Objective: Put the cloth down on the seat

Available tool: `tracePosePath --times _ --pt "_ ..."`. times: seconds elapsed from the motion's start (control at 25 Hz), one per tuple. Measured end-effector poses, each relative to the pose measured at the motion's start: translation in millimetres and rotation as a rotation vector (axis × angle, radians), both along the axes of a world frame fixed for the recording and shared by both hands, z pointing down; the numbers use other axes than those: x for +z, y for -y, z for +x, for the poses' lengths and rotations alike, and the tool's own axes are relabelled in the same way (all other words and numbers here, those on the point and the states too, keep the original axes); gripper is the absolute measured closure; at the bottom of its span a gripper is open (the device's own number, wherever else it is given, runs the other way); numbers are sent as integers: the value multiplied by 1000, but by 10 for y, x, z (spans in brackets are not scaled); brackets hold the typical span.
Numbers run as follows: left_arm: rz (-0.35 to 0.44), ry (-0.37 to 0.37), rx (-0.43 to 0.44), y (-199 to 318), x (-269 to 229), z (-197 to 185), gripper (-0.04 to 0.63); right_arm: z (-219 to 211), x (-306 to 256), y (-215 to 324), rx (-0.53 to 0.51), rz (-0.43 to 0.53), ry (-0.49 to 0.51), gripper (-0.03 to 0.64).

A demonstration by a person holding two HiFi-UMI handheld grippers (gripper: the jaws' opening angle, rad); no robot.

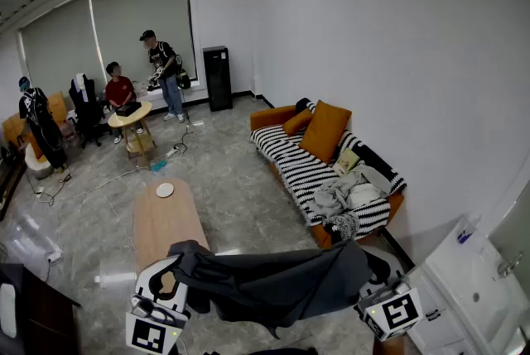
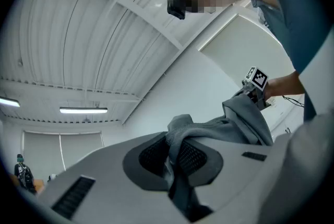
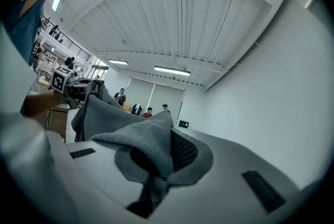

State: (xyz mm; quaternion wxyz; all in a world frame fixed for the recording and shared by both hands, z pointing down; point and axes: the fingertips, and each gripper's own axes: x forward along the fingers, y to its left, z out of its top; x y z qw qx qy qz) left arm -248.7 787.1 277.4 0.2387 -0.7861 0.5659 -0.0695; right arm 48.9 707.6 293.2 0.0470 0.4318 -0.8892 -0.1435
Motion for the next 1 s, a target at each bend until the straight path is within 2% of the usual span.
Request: tracePosePath --times 0.32,0.48,1.0 --pt "-11 -51 20 90 17 119 563 65 56 30 -9 -1 26 586" --pt "-8 -77 30 190 45 298 563 214 132 119 -5 -22 18 586" --pt "-54 -98 25 769 319 1542 563 1132 373 637 -65 -41 34 585"
